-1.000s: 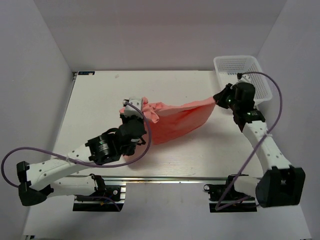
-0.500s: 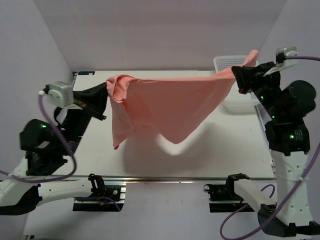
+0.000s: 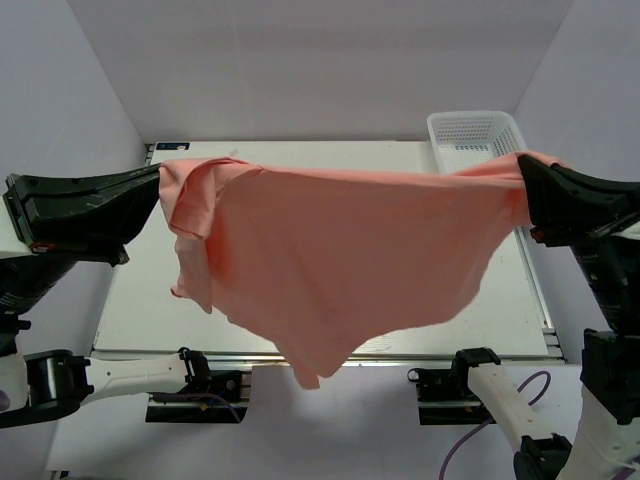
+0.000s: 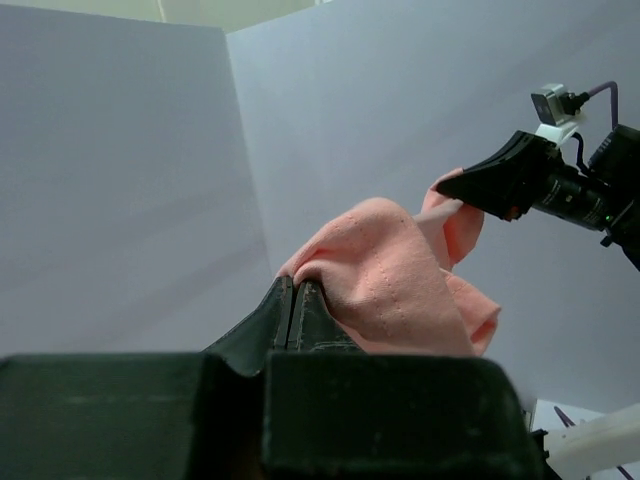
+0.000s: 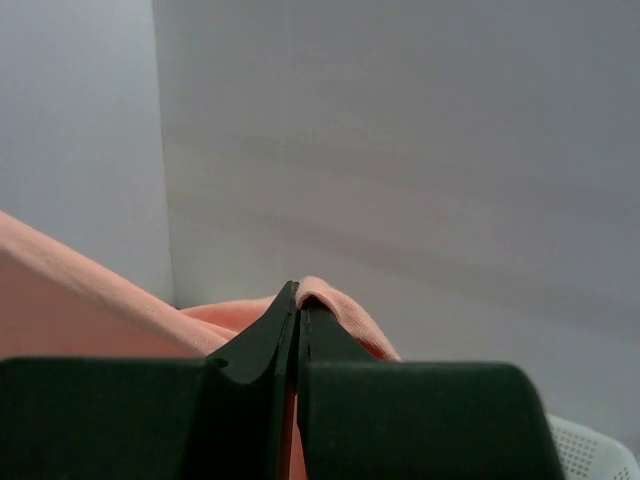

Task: Fold and stack the t-shirts
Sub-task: Flatten out the tshirt

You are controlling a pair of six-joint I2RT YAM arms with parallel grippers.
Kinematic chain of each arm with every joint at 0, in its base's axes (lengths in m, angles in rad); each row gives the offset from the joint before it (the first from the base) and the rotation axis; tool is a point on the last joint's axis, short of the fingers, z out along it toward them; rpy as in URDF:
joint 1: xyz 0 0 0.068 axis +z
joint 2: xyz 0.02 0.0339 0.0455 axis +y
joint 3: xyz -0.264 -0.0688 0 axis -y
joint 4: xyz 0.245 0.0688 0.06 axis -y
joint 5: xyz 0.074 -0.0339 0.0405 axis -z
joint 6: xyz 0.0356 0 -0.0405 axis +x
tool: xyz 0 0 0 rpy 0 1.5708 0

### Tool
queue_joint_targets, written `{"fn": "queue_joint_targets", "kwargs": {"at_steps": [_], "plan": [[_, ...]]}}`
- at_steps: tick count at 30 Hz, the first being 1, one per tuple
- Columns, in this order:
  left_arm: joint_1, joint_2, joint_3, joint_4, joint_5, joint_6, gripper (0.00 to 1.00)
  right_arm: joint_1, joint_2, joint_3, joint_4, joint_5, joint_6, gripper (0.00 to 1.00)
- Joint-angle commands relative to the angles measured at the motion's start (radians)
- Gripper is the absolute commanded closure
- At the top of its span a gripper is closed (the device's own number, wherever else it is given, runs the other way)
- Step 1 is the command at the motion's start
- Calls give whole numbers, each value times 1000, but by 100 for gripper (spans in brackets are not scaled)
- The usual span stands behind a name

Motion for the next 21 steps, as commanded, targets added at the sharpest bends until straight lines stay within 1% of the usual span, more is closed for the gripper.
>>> {"fn": "queue_joint_targets", "kwargs": {"at_steps": [1,4,6,7,8,9,10,11,12,13,14,15,16,17,18,19,20,21], "plan": [[4,7,63,-31,36,31,100,-13,-7,24,-11,53,-29,100],[4,16,34,-9,-81,47,100,-13,-13,2,-11,65,-22,100],[4,16,-30,40,-177,73,100,-13,-9,-59,17,96,-4,100],[4,16,-97,70,-223,102,100,-10,-4,-80,27,107,-1,100],[4,16,-134,102,-315,122,100,-12,5,-149,41,122,14,100],[4,16,-172,176,-364,148,100,-10,22,-174,66,131,25,100],[4,16,-261,233,-505,212,100,-10,33,-223,89,131,30,100],[-5,16,-315,298,-582,254,100,-12,59,-245,115,131,42,100],[-14,7,-441,467,-656,307,100,-12,70,-292,123,128,51,100],[-14,7,-514,570,-760,365,100,-12,76,-348,165,116,69,100],[-5,-2,-583,659,-780,474,100,-12,82,-381,190,111,79,100],[4,-11,-639,706,-781,487,100,-9,100,-482,214,113,91,100],[4,-11,-727,766,-781,487,100,-9,103,-517,288,111,109,100],[4,-20,-774,810,-793,522,100,-12,114,-547,310,110,117,100],[4,-20,-874,870,-819,560,100,-7,132,-627,326,114,123,100],[13,-20,-924,995,-830,596,100,-7,152,-653,390,99,128,100],[14,-20,-965,1039,-830,628,100,-7,163,-674,408,96,131,100],[29,-20,-1040,1073,-830,637,100,-7,194,-714,440,93,126,100]]}}
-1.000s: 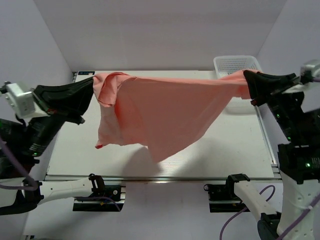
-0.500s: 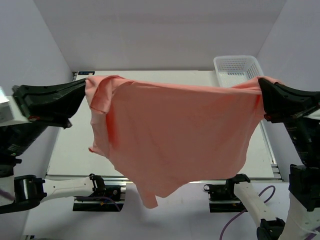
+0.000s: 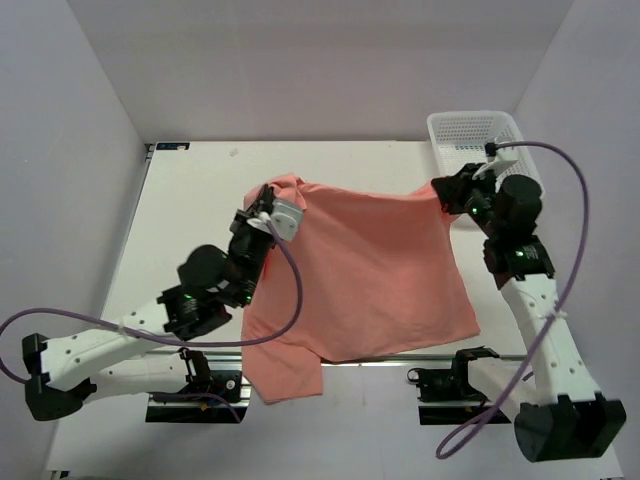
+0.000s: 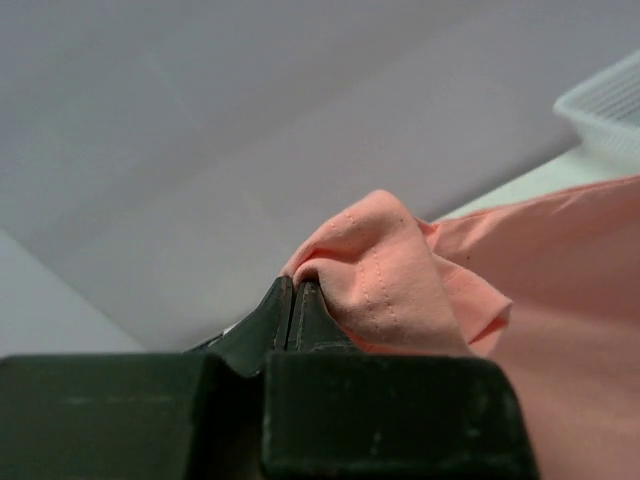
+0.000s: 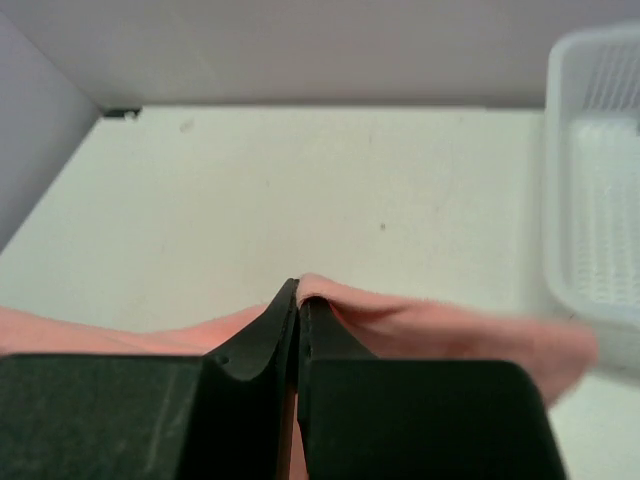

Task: Fold and stack the t-shirts
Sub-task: Flatten out the tshirt

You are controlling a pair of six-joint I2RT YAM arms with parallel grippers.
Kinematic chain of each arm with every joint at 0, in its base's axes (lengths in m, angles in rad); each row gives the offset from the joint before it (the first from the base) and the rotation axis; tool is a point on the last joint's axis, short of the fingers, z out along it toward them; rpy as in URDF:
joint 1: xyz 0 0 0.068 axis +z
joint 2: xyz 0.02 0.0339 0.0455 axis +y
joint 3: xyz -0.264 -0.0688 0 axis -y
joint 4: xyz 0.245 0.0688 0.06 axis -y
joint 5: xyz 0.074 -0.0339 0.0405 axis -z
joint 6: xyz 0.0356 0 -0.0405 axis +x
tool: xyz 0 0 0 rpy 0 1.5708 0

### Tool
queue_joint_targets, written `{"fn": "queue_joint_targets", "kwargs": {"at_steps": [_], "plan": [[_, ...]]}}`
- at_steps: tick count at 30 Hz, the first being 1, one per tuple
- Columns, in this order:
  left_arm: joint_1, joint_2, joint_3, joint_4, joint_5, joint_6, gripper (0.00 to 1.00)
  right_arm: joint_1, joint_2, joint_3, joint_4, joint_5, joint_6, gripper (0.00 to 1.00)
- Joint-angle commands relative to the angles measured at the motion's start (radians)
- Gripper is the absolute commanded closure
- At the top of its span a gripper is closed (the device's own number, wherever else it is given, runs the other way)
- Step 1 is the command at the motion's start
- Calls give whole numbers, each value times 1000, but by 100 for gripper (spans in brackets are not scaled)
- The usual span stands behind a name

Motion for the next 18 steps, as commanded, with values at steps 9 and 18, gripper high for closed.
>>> {"fn": "queue_joint_targets", "kwargs": {"at_steps": [9,18], "plan": [[194,232,-207,514,-36,55,100,5,327,-11,250,-91,-8,100],[500,643,34,443,143,-138,100,6,511,98,281,-41,-8,100]]}}
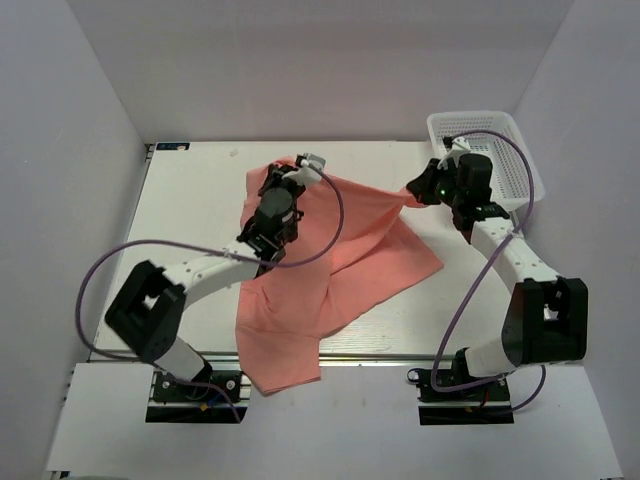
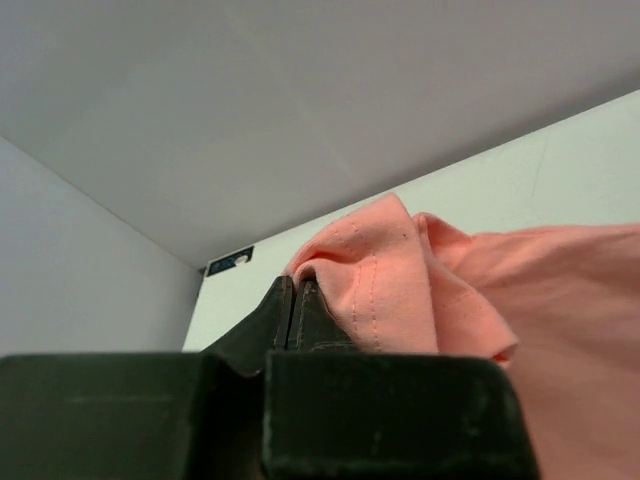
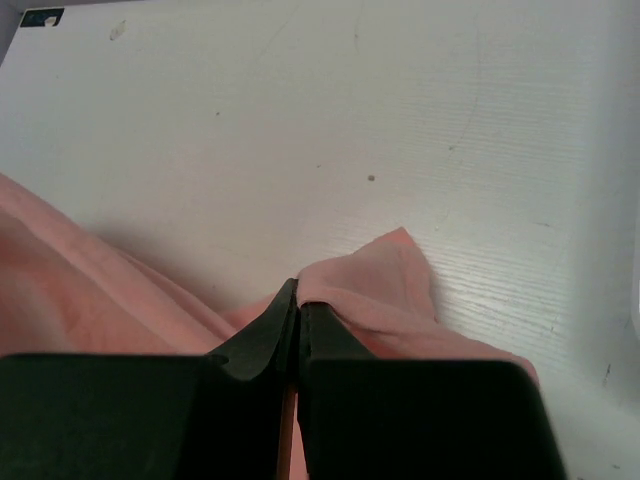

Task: Fold and stack the t-shirts
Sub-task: Flatten out the tshirt

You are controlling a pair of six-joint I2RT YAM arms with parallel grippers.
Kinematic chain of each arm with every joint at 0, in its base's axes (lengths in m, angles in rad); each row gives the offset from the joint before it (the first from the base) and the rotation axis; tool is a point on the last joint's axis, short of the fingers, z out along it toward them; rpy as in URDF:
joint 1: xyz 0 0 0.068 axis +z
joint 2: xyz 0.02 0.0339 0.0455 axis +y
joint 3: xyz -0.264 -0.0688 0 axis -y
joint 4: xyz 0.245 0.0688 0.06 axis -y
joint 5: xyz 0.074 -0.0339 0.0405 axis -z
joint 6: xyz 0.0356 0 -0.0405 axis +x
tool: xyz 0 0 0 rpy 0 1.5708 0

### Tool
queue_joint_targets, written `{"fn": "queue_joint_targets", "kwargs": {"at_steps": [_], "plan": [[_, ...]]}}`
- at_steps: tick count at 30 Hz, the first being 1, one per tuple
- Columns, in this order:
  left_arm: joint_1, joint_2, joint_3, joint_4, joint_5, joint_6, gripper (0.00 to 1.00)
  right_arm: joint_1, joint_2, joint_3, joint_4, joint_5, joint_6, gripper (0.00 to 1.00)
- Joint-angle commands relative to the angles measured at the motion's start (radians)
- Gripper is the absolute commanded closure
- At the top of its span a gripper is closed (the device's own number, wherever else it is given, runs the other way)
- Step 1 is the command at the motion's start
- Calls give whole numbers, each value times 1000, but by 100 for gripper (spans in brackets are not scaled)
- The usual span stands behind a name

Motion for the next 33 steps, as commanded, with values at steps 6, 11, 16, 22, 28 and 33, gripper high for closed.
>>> {"fn": "queue_joint_targets", "kwargs": {"at_steps": [6,11,16,22,28,33], "plan": [[230,273,315,-34,213,-211,100,2,169,266,75,64,-15,100],[315,538,553,-107,280,-234,100,2,389,517,-9,49,-41,100],[382,744,854,-288,337,-321,49,22,612,787,-153,43,-96,93],[444,836,1086,-466,381,-478,0,51,778,1065,-258,113,-142,10],[456,717,1096,-662,424,-591,0,85,630,917,-239,136,-166,10],[465,516,968,-941,472,-734,0,119,467,785,-307,178,-110,10]]}}
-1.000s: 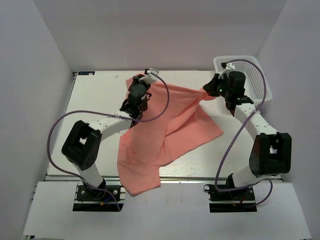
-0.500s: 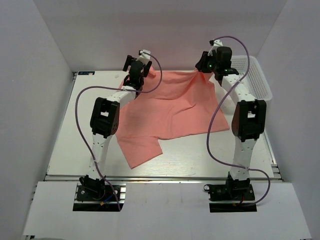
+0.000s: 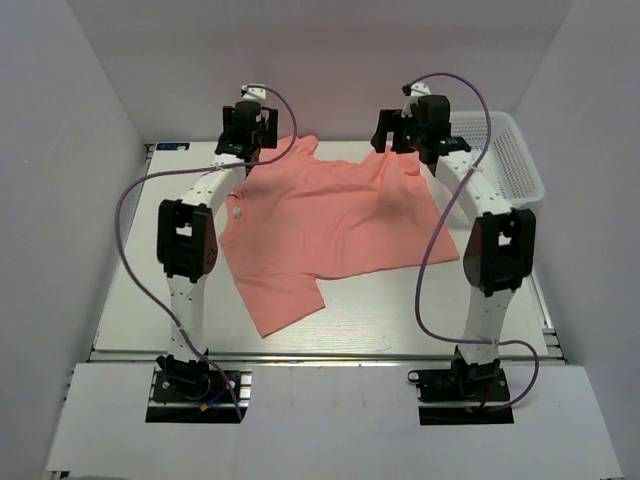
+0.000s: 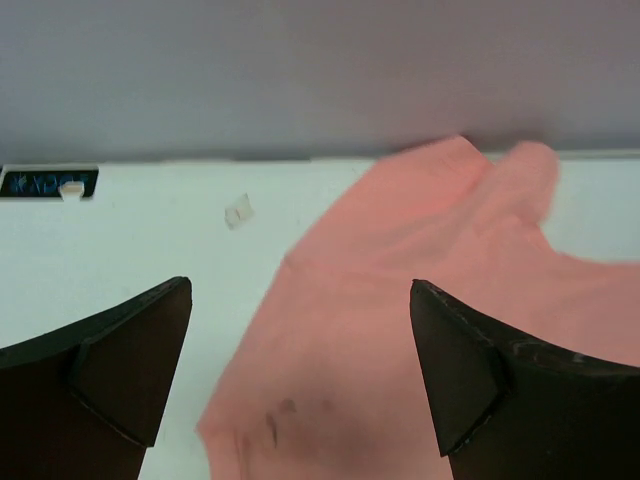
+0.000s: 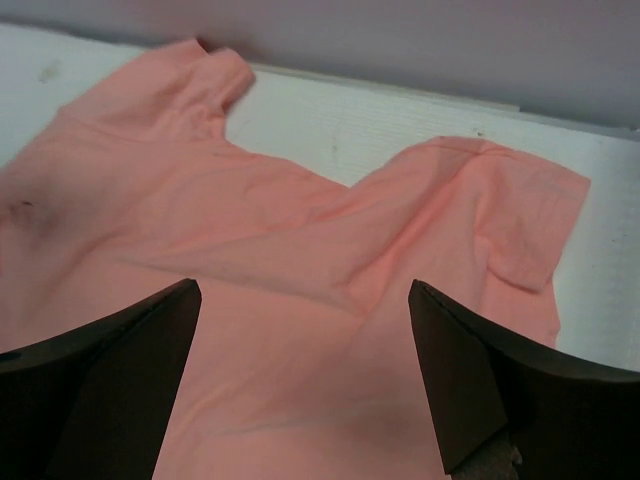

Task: Fold and stack the t-shirts
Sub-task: Flatten out the tshirt, then grap the side of the flattened tshirt closest away from the robot with both arms

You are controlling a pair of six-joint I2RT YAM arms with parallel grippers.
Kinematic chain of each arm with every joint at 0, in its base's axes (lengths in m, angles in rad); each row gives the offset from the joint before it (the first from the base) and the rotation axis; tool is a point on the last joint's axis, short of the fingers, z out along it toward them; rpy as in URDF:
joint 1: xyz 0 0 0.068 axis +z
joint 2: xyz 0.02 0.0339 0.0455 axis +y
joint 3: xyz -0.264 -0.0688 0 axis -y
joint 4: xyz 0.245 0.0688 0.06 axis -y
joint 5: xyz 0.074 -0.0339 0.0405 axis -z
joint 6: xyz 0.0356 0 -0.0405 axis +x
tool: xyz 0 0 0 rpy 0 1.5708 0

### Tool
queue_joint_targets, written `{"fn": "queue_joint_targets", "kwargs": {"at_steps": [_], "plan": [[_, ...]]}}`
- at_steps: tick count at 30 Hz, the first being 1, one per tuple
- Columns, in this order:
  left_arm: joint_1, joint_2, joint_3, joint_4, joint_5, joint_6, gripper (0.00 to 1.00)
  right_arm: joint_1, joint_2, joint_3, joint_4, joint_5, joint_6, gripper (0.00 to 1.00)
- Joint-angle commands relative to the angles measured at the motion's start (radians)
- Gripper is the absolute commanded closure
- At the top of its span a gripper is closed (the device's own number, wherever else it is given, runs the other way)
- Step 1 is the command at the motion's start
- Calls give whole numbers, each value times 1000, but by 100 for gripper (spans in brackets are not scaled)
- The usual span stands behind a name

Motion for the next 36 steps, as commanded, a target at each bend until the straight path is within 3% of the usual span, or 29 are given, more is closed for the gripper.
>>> {"fn": "queue_joint_targets", "kwargs": {"at_steps": [1,3,6,12,17,24,28,33,36], "plan": [[-6,-319,-94,-233,70,-168,0,19,-156,-114,-26,55,41,10],[-17,-432,-281,-280,135,-213,0,22,-269,-196,-23,71,109,10],[-29,-663,-568,-280,230,-283,0,11,-494,-564,24,126,195,10],[-38,-964,-1050,-309,453,-475,0,0,-774,-903,2,269,312,10],[-74,-1023,-1231,-398,594,-572,0,-18,-827,-1003,-66,342,374,10],[-127,-1204,-1388,-554,580,-627,0,-98,-735,-1038,-123,417,438,10],[-164,-1204,-1422,-639,578,-645,0,-167,-690,-1049,-104,381,466,10],[-195,-1155,-1465,-608,584,-670,8,-213,-646,-1084,-37,298,492,11],[-221,-1129,-1475,-576,571,-679,8,-259,-615,-1092,-3,273,492,11]]}}
